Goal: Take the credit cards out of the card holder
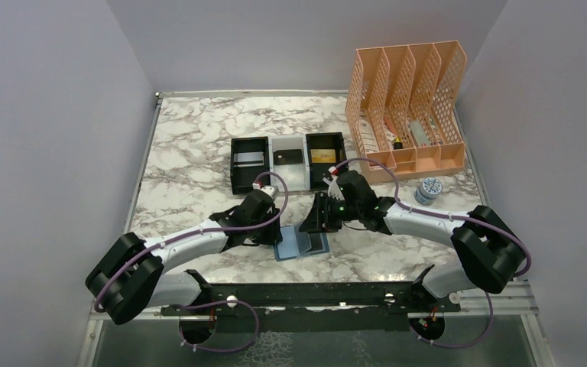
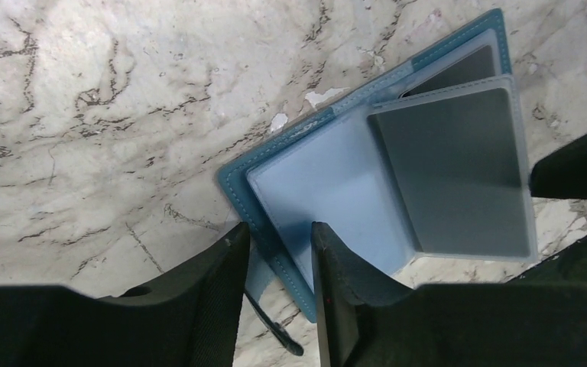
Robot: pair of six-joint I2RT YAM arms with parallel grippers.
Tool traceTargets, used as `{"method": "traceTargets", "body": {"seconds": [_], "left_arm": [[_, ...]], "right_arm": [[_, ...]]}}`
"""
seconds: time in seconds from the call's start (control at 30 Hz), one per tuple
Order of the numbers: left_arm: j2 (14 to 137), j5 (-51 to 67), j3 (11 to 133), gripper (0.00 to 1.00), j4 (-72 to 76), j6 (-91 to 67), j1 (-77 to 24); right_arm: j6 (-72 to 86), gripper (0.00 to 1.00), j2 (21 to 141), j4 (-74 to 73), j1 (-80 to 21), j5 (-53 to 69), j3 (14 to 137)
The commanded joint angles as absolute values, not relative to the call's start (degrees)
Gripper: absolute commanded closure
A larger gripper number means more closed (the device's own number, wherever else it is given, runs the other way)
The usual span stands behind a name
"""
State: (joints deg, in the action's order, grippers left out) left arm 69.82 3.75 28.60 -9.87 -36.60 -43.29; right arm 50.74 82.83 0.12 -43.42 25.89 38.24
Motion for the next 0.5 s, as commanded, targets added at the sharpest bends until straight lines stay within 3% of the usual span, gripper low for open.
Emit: {"method": "traceTargets", "body": {"seconds": [0.0, 0.47], "left_arm": [[71.3, 5.4, 28.5, 0.64, -8.2, -35.7, -43.8], [67.4, 3.6, 27.0, 0.67, -7.8, -37.8, -43.8]], "right_arm": [[50.3, 0.58, 83.3, 5.8, -43.6, 31.4, 37.6], [51.1, 0.57, 91.3, 14.9, -44.0, 42.6, 39.9]]}}
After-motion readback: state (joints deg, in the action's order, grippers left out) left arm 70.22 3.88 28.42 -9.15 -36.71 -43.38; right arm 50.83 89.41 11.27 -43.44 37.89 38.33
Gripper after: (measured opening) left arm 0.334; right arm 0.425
